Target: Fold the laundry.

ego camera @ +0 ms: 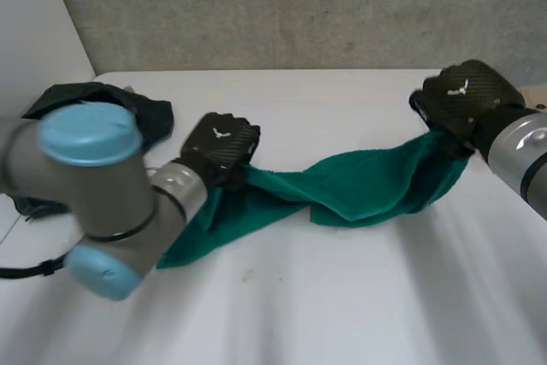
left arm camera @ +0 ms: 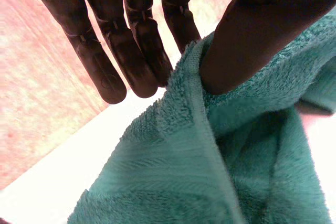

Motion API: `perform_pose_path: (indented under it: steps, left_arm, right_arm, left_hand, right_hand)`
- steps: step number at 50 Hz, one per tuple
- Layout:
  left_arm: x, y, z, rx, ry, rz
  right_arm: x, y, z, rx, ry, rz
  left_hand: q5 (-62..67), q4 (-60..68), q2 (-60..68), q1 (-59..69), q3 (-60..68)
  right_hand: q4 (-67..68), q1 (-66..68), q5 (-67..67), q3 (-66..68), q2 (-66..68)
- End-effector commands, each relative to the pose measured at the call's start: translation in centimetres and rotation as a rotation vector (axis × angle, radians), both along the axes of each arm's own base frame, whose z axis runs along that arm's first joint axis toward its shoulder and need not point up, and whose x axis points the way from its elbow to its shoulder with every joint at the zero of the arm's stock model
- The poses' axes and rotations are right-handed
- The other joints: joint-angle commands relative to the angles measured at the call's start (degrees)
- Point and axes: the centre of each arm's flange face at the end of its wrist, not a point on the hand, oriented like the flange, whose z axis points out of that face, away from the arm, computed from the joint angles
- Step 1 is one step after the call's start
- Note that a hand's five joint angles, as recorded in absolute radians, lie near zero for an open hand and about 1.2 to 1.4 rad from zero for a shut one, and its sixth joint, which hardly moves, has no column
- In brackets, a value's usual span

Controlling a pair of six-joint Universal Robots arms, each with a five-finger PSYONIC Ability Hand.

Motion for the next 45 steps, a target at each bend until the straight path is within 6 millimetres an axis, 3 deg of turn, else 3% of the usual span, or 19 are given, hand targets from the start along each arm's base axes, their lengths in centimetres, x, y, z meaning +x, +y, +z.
perform_pose_path:
  steps: [1,6,10,14,15,16,18,19,22,23,25,26,30,33,39,40,41,44,45]
  left_arm:
    - [4.1,1.9,2.0,0.005,-0.017,0.067]
    - [4.8,0.8,-1.4,0.061,-0.100,0.090]
    - [4.4,-1.6,-4.4,0.043,-0.215,0.082]
    - [3.2,-5.2,-4.1,-0.080,-0.256,0.087]
    - [2.9,-6.0,-3.8,-0.112,-0.254,0.094]
    - [2.1,-8.0,-2.4,-0.200,-0.226,0.118]
    - [1.5,-9.8,-0.5,-0.292,-0.181,0.145]
    - [0.8,-11.4,2.1,-0.412,-0.126,0.168]
    - [0.2,-13.2,6.3,-0.585,-0.027,0.203]
    - [0.1,-14.1,9.6,-0.710,0.044,0.236]
    - [0.3,-14.6,12.1,-0.807,0.093,0.258]
    - [0.8,-14.9,14.3,-0.885,0.137,0.281]
    - [1.9,-14.4,18.8,-1.008,0.204,0.319]
    - [2.1,-13.8,19.8,-1.019,0.214,0.319]
    - [2.5,-12.5,16.6,-0.902,0.150,0.290]
    - [3.0,-11.4,15.1,-0.847,0.121,0.277]
    - [3.1,-11.1,14.4,-0.827,0.109,0.269]
    - [3.3,-9.4,11.0,-0.724,0.054,0.230]
    - [3.4,-8.7,9.0,-0.667,0.025,0.212]
  right_arm:
    - [-1.0,1.8,-2.7,0.098,0.335,0.040]
    - [-1.2,0.8,-6.4,0.198,0.452,0.012]
    - [-0.6,-1.9,-8.6,0.187,0.467,-0.028]
    - [0.1,-5.0,-10.2,0.128,0.460,-0.071]
    - [0.5,-6.7,-10.1,0.071,0.443,-0.098]
    - [0.7,-7.3,-9.9,0.045,0.435,-0.111]
    - [1.2,-9.1,-9.0,-0.045,0.402,-0.139]
    - [1.7,-11.0,-7.4,-0.157,0.355,-0.169]
    - [2.6,-13.5,-3.5,-0.390,0.255,-0.218]
    - [2.9,-14.6,-1.1,-0.535,0.196,-0.245]
    - [3.3,-15.4,1.7,-0.696,0.122,-0.269]
    - [3.5,-15.7,4.3,-0.842,0.055,-0.284]
    - [3.8,-15.1,8.6,-1.074,-0.052,-0.271]
    - [4.1,-14.7,8.9,-1.088,-0.063,-0.239]
    - [3.8,-13.9,6.6,-0.967,-0.057,-0.206]
    - [3.6,-13.7,6.1,-0.943,-0.053,-0.202]
    - [3.2,-13.2,4.4,-0.857,-0.038,-0.193]
    - [2.8,-12.8,1.9,-0.746,-0.009,-0.182]
    - [2.7,-12.2,-0.3,-0.651,0.018,-0.169]
  left_hand:
    - [14.33,11.50,11.63,14.04,11.90]
    - [14.33,11.50,11.63,14.04,11.90]
    - [14.33,11.50,11.63,14.04,11.90]
    - [14.33,11.50,11.63,14.04,11.90]
    - [14.33,11.50,11.63,14.04,11.90]
    - [14.33,11.50,11.63,14.04,11.90]
    - [14.33,11.50,11.63,14.04,11.90]
    - [14.33,11.50,11.63,14.04,11.90]
    - [14.33,11.50,11.63,14.04,11.90]
    - [14.33,11.50,11.63,14.04,11.90]
    - [14.33,11.50,11.63,14.04,11.90]
    - [14.33,11.50,11.63,14.04,11.90]
    - [14.33,11.50,11.63,14.04,11.90]
    - [14.33,11.50,11.63,14.04,11.90]
    - [14.33,11.50,11.63,14.04,11.90]
    - [14.33,11.50,11.63,14.04,11.90]
    - [14.33,11.50,11.63,14.04,11.90]
    - [14.33,11.50,11.63,14.04,11.90]
    - [14.33,11.50,11.63,14.04,11.90]
  right_hand:
    - [11.47,16.15,14.27,12.07,12.73]
    - [11.47,16.15,14.27,12.07,12.73]
    - [11.47,16.15,14.27,12.07,12.73]
    - [11.47,16.15,14.27,12.07,12.73]
    - [11.47,16.15,14.27,12.07,12.73]
    - [11.47,16.15,14.27,12.07,12.73]
    - [11.47,16.15,14.27,12.07,12.73]
    - [11.47,16.15,14.27,12.07,12.73]
    - [11.47,16.15,14.27,12.07,12.73]
    - [11.47,16.15,14.27,12.07,12.73]
    - [11.47,16.15,14.27,12.07,12.73]
    - [11.47,16.15,14.27,12.07,12.73]
    - [11.47,16.15,14.27,12.07,12.73]
    - [11.47,16.15,14.27,12.07,12.73]
    - [11.47,16.15,14.27,12.07,12.73]
    - [11.47,16.15,14.27,12.07,12.73]
    - [11.47,16.15,14.27,12.07,12.73]
    - [11.47,16.15,14.27,12.07,12.73]
    - [11.47,16.15,14.27,12.07,12.73]
